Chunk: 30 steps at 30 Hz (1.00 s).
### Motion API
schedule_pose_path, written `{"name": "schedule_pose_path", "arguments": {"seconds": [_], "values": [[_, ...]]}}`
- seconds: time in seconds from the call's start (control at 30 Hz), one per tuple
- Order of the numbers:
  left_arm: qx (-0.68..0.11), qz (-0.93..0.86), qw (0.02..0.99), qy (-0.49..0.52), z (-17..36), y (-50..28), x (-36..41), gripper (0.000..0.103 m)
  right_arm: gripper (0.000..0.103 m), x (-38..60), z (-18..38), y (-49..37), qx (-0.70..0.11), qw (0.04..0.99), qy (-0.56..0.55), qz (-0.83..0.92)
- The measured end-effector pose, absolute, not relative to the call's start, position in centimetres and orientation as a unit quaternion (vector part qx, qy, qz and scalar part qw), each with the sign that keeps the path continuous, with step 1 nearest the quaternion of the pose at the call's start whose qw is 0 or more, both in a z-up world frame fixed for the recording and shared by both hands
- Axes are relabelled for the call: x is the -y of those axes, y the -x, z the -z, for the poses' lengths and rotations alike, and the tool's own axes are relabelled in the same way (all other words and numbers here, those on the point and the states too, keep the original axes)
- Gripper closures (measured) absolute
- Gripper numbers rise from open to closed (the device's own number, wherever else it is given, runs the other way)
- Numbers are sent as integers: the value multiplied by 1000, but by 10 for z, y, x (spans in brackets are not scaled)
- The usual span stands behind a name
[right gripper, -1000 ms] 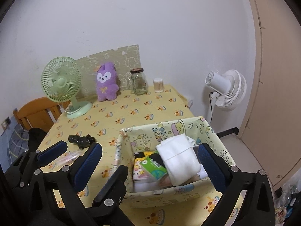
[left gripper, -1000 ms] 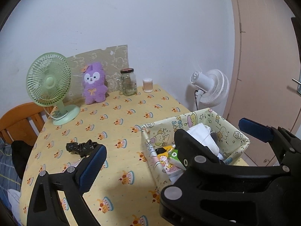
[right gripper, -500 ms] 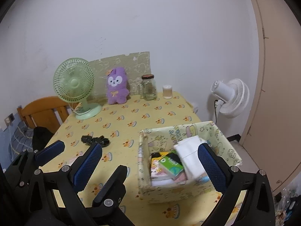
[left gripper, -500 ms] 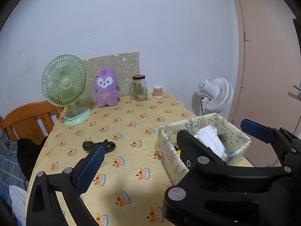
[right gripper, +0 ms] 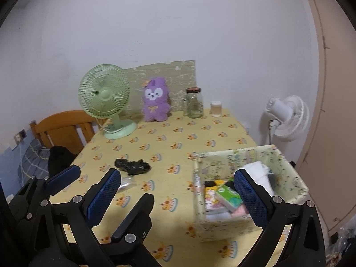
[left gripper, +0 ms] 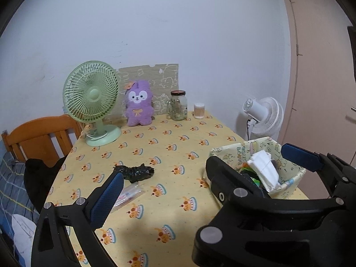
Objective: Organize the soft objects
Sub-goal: 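Withdraw both open tools and move them toward the clear plastic bag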
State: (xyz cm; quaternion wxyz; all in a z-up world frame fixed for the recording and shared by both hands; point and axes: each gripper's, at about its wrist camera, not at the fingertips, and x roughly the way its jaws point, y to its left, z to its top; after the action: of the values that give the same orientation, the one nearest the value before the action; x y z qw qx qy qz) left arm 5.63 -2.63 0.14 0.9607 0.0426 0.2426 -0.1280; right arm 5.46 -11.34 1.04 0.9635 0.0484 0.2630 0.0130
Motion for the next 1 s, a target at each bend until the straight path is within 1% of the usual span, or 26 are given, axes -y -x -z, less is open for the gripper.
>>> {"name": "schedule_pose_path", "arguments": {"seconds": [0.27, 0.37, 0.53, 0.7, 1.0], "values": [[-258, 104, 959, -48, 10, -73, 8, 1, 1, 90, 1, -76, -261, 964, -32, -33], [-265, 106, 957, -42, 16, -79, 2, 7, 1, 84, 6, -86, -265, 963, -31, -37], [-275, 98, 955, -41, 25, -91, -6, 7, 1, 76, 16, -100, -279, 959, -29, -45], [-295, 85, 951, -35, 36, -104, -14, 7, 6, 65, 26, -115, -290, 955, -14, -53], [-317, 70, 945, -33, 53, -125, -30, 7, 7, 50, 45, -141, -315, 946, -15, -74]]}}
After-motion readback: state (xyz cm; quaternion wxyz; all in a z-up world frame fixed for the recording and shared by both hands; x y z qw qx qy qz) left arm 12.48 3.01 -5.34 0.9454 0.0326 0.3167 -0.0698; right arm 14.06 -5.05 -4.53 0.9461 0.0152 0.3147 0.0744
